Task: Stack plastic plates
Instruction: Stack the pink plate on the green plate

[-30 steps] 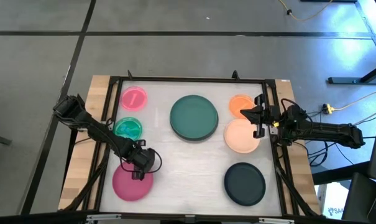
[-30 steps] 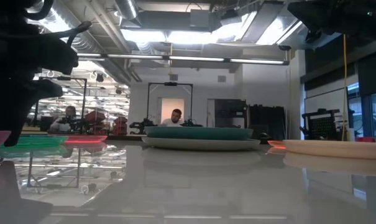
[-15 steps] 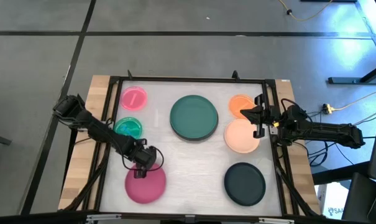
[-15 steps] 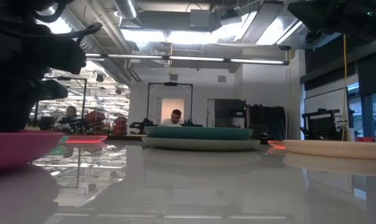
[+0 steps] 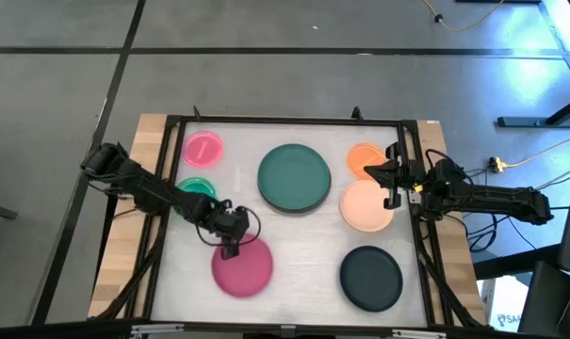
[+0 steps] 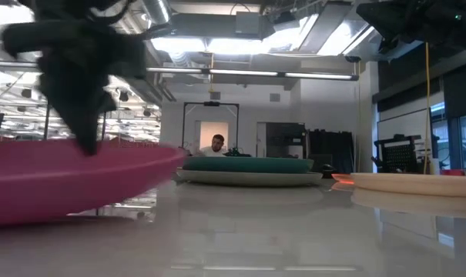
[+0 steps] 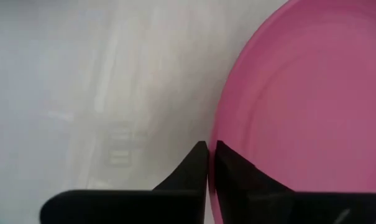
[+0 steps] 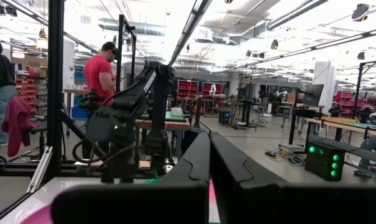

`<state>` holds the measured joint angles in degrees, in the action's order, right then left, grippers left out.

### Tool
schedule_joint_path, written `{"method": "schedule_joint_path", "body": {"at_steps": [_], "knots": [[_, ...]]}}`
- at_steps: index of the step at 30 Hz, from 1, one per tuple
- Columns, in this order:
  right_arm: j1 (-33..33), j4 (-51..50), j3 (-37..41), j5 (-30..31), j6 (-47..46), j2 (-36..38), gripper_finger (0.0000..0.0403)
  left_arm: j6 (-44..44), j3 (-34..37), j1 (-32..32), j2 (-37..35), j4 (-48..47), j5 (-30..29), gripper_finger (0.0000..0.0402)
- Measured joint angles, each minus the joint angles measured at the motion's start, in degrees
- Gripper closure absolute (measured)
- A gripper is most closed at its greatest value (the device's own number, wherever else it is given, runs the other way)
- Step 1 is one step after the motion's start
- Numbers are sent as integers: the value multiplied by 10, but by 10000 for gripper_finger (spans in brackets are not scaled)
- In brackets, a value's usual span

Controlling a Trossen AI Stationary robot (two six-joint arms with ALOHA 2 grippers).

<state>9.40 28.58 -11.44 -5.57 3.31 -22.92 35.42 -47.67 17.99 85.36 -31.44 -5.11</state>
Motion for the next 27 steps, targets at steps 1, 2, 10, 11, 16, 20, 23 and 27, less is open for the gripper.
{"method": "schedule_joint_path", "body": {"at_steps": [1, 2, 10, 11, 16, 20, 23, 27], "knots": [[0, 0, 0, 0, 0, 0, 400, 0, -8, -7, 0, 0, -7, 388], [0, 0, 0, 0, 0, 0, 400, -5, -17, -14, 0, 1, -14, 388], [0, 0, 0, 0, 0, 0, 400, -84, -75, -67, 0, 5, -113, 388], [0, 0, 0, 0, 0, 0, 400, -93, -80, -75, 0, 11, -125, 388], [0, 1, 0, 0, 0, 0, 400, -163, -94, -109, 0, 70, -210, 388], [0, 1, 0, 0, 0, 0, 400, -187, -94, -144, 0, 136, -251, 388], [0, 1, 0, 0, 0, 0, 400, -195, -94, -178, 0, 180, -258, 388], [0, 1, 0, 0, 0, 0, 400, -195, -94, -223, 0, 212, -258, 388]]}}
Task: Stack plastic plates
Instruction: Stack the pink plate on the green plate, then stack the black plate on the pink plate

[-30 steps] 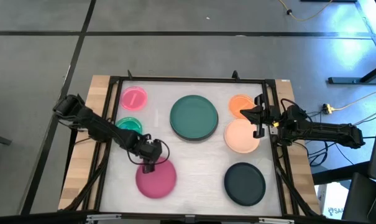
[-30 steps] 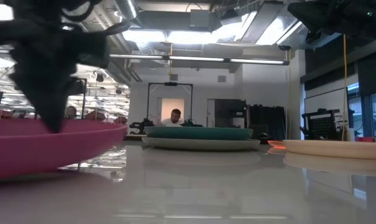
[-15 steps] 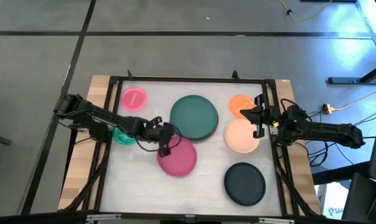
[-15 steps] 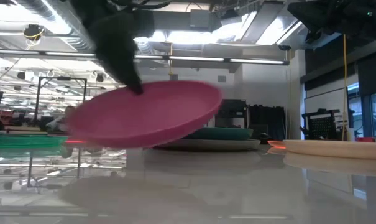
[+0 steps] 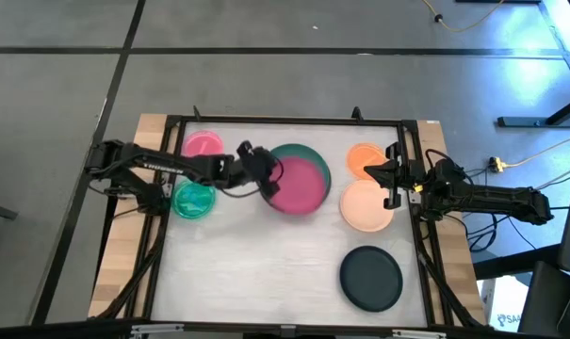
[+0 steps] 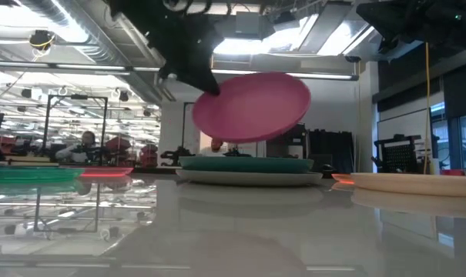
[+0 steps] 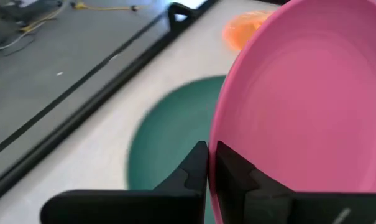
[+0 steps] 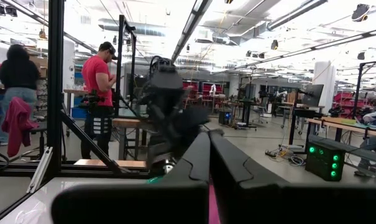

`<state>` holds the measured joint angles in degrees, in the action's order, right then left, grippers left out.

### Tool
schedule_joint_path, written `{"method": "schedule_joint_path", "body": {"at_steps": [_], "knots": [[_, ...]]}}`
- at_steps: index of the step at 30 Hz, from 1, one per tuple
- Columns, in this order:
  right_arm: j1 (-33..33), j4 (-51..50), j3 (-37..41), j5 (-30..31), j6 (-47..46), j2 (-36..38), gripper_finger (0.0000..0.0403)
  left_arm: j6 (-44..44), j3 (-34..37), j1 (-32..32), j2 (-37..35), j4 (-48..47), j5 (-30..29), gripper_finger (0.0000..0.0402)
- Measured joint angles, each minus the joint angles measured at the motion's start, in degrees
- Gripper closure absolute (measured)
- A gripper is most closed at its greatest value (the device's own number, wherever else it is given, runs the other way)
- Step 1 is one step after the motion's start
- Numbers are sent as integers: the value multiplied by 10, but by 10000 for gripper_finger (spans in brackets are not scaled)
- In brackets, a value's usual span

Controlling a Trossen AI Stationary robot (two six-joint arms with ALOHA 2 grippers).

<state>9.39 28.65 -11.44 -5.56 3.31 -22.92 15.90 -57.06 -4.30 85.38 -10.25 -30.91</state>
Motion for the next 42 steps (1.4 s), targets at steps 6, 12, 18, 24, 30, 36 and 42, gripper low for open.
{"method": "schedule_joint_path", "body": {"at_steps": [6, 12, 18, 24, 30, 36, 42], "knots": [[0, 0, 0, 9, 0, 0, 400, -14, 12, -57, 16, 30, 0, 388], [0, 0, 0, 15, 0, 0, 400, -14, 17, -82, 70, 52, 16, 388], [0, -2, 0, 15, 1, 0, 400, -11, 17, -83, 114, 60, 43, 387], [0, -1, 0, 15, 1, -11, 400, -15, 17, -83, 124, 57, 59, 372], [0, 3, 0, 15, 2, -26, 400, -31, 18, -83, 125, 43, 64, 310], [0, -3, -4, 15, 2, -52, 400, -37, 18, -68, 72, -1, 114, 264], [0, -94, -58, 15, 2, -101, 400, -53, 18, 25, 16, -5, 39, 264]]}}
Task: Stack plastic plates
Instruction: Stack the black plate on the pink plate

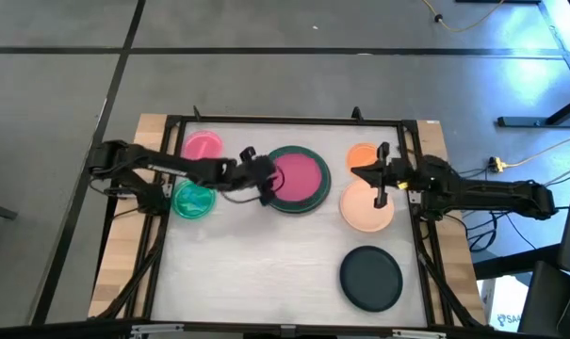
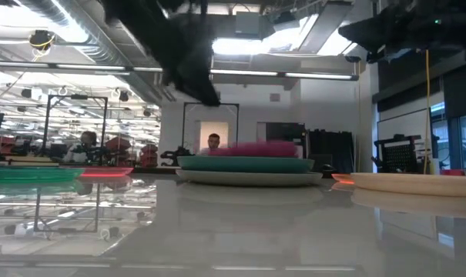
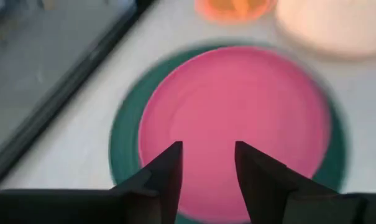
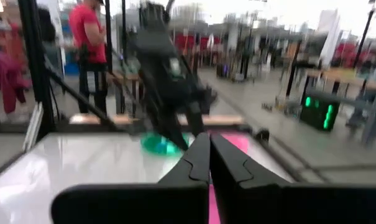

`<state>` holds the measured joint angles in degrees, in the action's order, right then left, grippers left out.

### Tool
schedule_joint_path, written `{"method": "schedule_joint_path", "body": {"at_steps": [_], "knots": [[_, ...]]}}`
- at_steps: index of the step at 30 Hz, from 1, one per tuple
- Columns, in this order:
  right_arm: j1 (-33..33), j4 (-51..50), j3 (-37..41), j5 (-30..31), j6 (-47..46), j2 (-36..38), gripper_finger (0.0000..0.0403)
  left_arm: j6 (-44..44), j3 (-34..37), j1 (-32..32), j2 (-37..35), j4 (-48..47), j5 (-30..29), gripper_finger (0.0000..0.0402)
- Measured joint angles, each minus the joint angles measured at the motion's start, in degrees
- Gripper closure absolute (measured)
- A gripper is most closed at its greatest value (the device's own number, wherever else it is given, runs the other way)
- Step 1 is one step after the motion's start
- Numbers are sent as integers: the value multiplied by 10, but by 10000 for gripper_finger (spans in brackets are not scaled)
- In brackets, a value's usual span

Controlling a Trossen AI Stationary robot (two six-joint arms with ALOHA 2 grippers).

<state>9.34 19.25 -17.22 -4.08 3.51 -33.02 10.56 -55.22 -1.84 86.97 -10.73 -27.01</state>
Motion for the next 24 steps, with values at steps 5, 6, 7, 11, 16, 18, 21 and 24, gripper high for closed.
{"method": "schedule_joint_path", "body": {"at_steps": [5, 6, 7, 11, 16, 18, 21, 24], "knots": [[0, -28, -16, -1, 1, -48, 400, -7, 0, 95, -4, 8, -25, 273], [-2, -28, -18, -1, -2, -56, 400, -7, 4, 115, -3, 18, -25, 275], [-7, -28, -21, 0, -3, -64, 400, -10, 11, 136, -3, 34, -26, 276], [-46, -40, -33, 27, 2, -92, 400, -23, 70, 215, -2, 149, -57, 282], [-110, -105, -72, 96, 13, -124, 400, -15, 147, 276, -2, 304, -83, 284], [-137, -142, -87, 127, 9, -138, 400, -4, 171, 291, -2, 351, -83, 284], [-175, -218, -113, 159, -22, -157, 400, -1, 199, 306, -2, 426, -84, 286], [-209, -293, -136, 170, -69, -172, 400, 7, 219, 311, 5, 497, -83, 288]]}}
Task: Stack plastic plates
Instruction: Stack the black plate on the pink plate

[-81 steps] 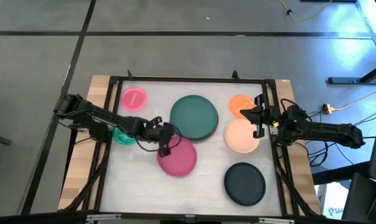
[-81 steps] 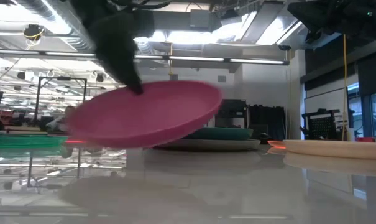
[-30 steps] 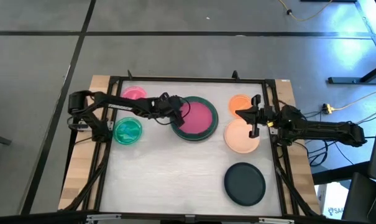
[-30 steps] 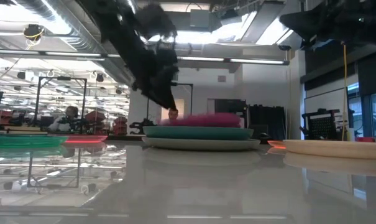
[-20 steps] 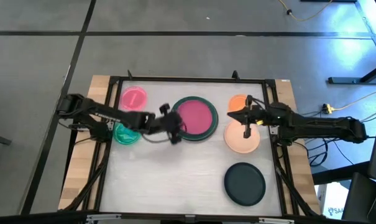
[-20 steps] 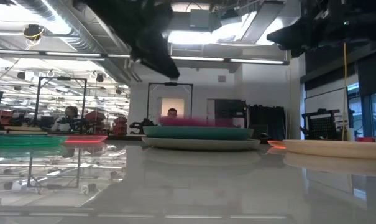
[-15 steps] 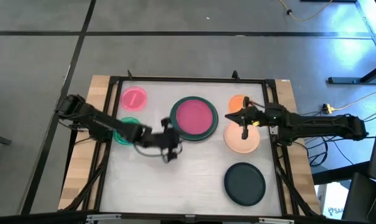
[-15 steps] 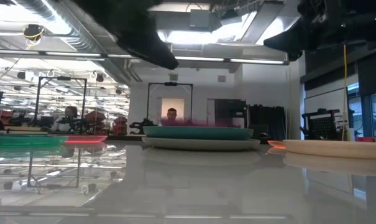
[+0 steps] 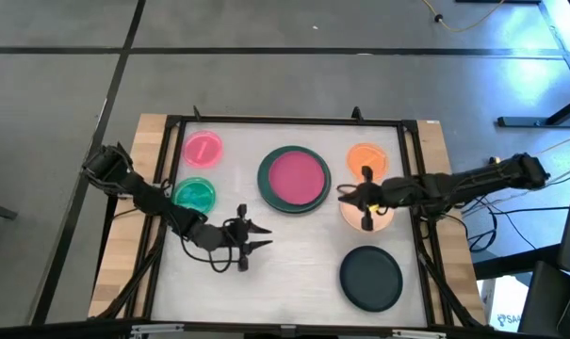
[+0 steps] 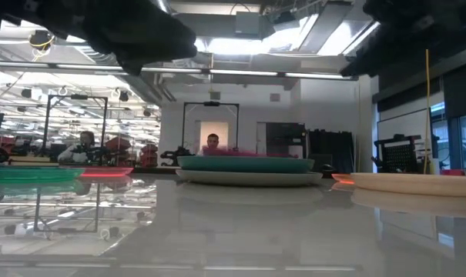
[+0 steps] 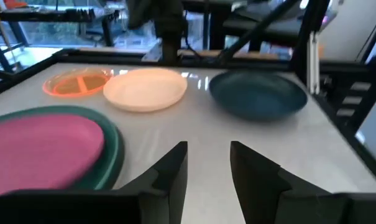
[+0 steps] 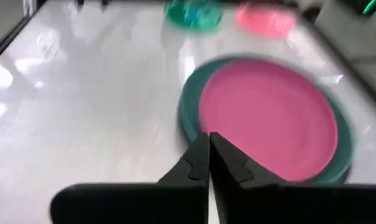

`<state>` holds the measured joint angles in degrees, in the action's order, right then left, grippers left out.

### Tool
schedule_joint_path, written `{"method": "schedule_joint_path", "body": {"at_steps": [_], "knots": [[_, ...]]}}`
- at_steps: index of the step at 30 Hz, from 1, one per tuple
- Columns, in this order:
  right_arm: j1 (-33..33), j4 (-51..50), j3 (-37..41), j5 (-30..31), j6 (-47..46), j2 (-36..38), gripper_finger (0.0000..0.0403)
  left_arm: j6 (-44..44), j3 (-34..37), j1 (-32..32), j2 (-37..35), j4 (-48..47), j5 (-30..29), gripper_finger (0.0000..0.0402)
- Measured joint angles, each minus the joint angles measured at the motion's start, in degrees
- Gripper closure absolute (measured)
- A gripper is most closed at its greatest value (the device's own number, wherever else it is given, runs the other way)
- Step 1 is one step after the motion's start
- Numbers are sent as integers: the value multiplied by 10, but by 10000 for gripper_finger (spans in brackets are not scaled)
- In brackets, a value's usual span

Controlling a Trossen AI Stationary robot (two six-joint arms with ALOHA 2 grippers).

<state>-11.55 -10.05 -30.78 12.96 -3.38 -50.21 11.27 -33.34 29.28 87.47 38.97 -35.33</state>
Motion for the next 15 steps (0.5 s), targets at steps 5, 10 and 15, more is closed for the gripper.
{"method": "schedule_joint_path", "body": {"at_steps": [5, 10, 15], "knots": [[-47, -102, -16, -7, -80, -18, 400, 2, 4, 2, 0, 20, 2, 289], [-85, -149, -16, -73, -149, -29, 400, 2, 4, 1, 0, 21, 1, 289], [-128, -163, -14, -91, -189, -52, 400, 3, 4, -6, 0, 22, -1, 289]]}}
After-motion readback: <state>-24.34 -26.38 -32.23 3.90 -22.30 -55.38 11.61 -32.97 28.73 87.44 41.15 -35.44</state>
